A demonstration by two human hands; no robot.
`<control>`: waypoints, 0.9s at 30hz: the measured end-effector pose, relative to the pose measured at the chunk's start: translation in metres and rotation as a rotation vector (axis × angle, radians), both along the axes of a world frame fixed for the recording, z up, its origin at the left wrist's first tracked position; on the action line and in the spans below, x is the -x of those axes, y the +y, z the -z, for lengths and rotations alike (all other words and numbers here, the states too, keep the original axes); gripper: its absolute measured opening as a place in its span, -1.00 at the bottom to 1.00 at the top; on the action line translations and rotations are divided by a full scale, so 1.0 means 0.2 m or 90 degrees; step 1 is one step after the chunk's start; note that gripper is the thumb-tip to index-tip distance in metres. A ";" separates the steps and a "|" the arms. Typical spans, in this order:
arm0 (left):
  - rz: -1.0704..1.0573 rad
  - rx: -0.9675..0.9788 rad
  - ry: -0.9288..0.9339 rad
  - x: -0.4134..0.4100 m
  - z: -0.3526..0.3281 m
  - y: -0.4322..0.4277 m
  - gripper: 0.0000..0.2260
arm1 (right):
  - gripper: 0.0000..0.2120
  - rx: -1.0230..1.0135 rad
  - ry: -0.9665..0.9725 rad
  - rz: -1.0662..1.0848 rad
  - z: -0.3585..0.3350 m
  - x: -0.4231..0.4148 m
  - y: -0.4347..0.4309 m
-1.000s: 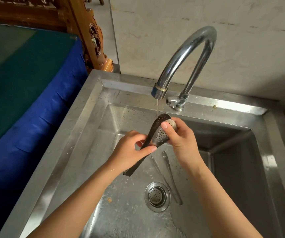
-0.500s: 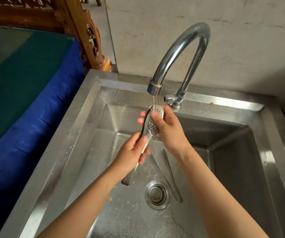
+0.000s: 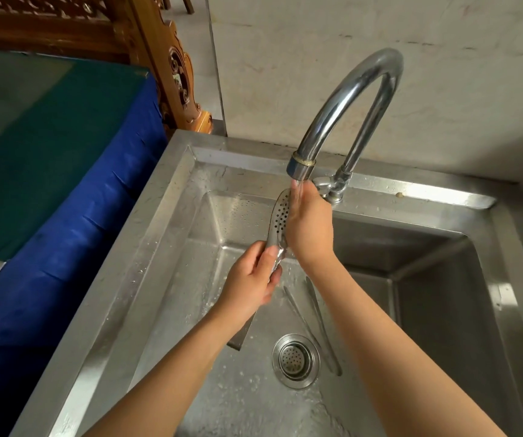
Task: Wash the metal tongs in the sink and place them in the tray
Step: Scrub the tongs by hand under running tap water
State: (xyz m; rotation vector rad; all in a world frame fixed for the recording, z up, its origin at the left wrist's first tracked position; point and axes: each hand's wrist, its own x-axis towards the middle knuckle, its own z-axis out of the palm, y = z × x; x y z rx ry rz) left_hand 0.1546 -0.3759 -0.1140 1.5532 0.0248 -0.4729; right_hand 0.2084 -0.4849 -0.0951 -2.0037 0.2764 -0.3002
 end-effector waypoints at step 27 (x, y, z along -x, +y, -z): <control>0.013 -0.018 0.041 -0.08 0.02 -0.03 -0.71 | -0.68 0.270 0.034 0.056 0.00 -0.05 -0.03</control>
